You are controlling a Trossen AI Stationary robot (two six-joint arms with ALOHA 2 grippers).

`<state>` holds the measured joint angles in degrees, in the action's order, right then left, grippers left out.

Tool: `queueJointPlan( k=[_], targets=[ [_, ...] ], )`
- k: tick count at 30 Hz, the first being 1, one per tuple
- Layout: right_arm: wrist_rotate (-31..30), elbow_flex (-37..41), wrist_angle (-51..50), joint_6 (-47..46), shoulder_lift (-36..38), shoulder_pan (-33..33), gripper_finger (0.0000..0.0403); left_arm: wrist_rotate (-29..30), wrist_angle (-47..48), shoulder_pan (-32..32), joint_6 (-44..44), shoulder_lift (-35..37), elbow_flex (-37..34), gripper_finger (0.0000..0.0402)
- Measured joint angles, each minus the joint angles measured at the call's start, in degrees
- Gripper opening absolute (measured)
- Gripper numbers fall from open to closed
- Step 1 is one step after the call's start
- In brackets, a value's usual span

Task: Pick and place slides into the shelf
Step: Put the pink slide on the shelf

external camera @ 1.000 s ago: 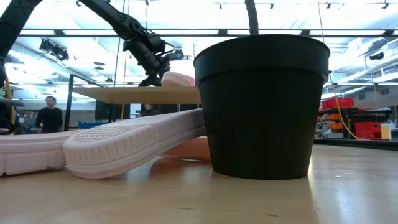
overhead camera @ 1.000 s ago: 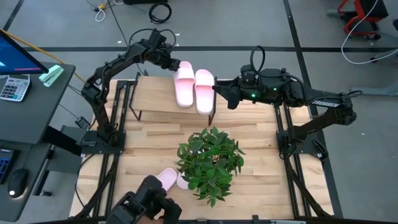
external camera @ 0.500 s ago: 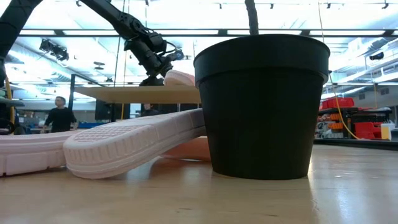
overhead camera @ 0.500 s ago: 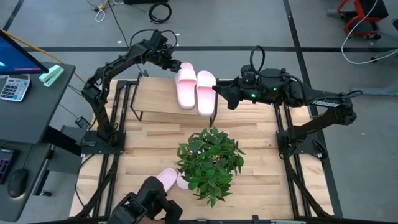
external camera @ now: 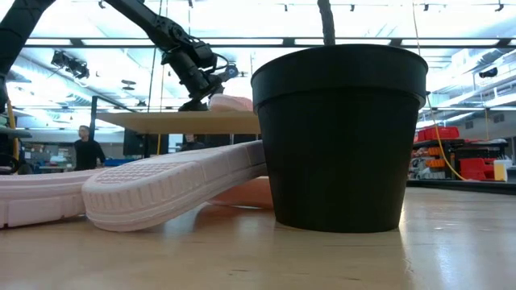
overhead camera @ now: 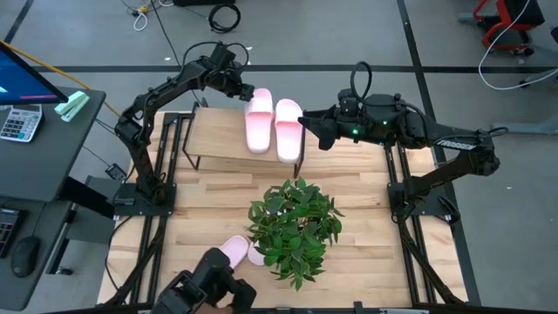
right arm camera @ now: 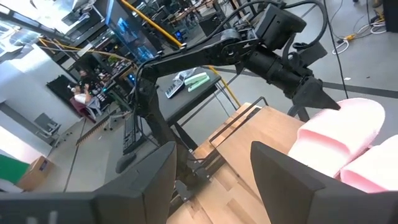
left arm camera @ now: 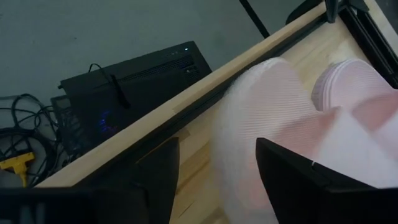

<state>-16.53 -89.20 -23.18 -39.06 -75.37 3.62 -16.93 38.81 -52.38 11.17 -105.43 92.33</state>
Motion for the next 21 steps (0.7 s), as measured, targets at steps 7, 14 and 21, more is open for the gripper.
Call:
queueJointPlan(
  k=[7,14,21],
  targets=[
    [0.09,0.01,-0.02,-1.74,0.0,0.49,0.0213,-0.04,-1.71,0.82,0.51,0.0,0.0,0.0218],
    [0.06,-0.01,-0.85,-1.98,0.0,0.5,0.0213,0.03,3.02,0.81,2.26,0.0,0.0,0.0215],
    [-0.5,-0.01,-1.07,-1.81,0.0,0.5,0.0213,2.3,4.28,0.49,0.17,0.53,0.0,0.0194]
  ],
)
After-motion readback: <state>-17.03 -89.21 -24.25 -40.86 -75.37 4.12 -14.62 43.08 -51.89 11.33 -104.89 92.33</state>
